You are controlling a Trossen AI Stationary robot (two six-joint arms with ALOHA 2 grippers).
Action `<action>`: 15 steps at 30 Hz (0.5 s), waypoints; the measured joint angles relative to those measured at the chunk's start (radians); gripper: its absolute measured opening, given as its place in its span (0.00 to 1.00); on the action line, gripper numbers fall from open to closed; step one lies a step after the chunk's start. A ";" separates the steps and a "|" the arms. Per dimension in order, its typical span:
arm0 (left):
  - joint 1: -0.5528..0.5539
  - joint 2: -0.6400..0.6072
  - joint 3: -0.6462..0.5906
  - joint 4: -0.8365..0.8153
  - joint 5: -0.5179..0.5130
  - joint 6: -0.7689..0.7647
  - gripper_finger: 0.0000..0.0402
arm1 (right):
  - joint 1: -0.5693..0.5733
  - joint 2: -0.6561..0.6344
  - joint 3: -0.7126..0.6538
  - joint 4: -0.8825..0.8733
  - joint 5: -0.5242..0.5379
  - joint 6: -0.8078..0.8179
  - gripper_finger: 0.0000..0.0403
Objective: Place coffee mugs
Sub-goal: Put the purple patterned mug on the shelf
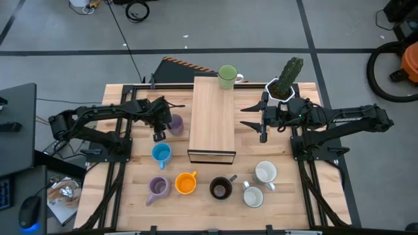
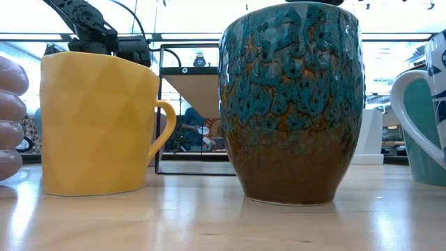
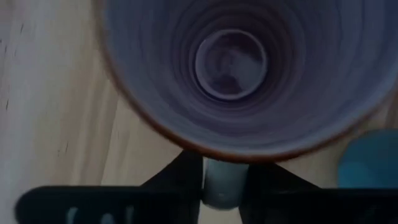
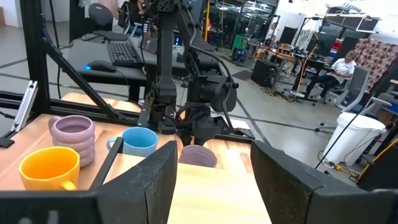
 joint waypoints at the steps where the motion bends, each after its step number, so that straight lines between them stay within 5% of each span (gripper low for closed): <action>1: 0.000 0.000 0.000 0.000 0.000 0.000 0.16 | 0.000 0.000 0.000 -0.001 0.000 0.000 0.52; 15: 0.038 -0.032 0.001 -0.017 -0.003 0.024 0.14 | 0.000 0.000 0.000 -0.002 0.000 0.000 0.52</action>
